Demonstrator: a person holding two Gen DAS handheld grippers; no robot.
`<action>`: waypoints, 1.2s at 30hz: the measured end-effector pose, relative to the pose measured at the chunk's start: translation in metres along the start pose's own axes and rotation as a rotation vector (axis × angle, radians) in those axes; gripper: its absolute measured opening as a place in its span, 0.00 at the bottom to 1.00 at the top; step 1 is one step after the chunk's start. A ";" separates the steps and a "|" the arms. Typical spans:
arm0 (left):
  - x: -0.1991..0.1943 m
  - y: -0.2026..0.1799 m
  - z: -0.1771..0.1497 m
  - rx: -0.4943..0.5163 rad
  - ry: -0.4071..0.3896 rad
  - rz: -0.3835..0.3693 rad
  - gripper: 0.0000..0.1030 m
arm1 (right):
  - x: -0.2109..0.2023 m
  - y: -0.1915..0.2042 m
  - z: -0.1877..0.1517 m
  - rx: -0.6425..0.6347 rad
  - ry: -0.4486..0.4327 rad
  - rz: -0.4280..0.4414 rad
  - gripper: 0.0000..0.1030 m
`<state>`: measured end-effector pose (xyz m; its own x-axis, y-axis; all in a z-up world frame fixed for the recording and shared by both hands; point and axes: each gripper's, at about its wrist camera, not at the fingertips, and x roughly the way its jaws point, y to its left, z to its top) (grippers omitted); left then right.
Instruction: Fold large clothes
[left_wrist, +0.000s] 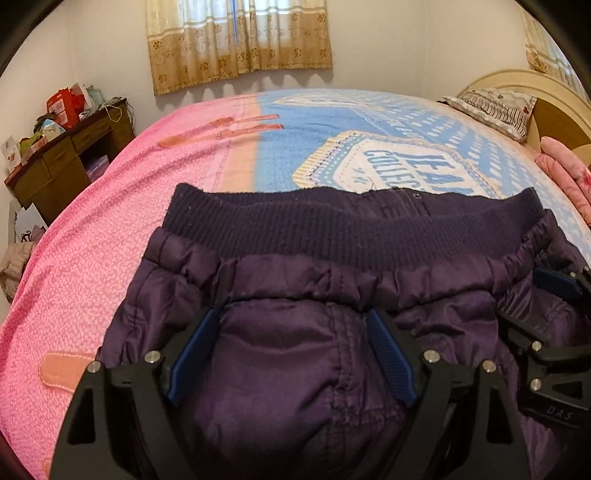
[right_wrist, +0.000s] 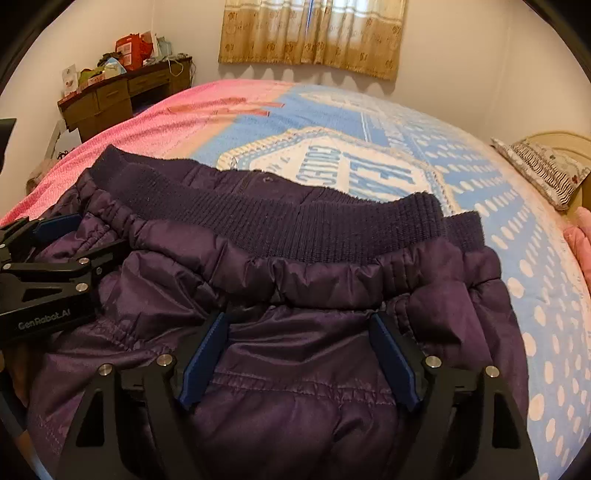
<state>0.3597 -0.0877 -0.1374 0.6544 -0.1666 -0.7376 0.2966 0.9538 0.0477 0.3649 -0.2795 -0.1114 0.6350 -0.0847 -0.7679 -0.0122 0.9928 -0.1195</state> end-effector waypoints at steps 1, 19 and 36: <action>0.000 0.000 0.000 0.002 0.001 0.002 0.84 | 0.002 0.000 0.000 -0.002 0.011 0.001 0.78; -0.001 0.004 -0.003 -0.001 0.000 0.005 0.85 | 0.010 0.008 0.001 -0.036 0.034 -0.027 0.80; -0.016 0.019 -0.003 -0.049 0.012 -0.070 0.87 | -0.008 -0.026 0.000 0.090 -0.003 0.197 0.82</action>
<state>0.3531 -0.0659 -0.1269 0.6249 -0.2306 -0.7458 0.3069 0.9510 -0.0369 0.3603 -0.3041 -0.1016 0.6292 0.1123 -0.7690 -0.0679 0.9937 0.0896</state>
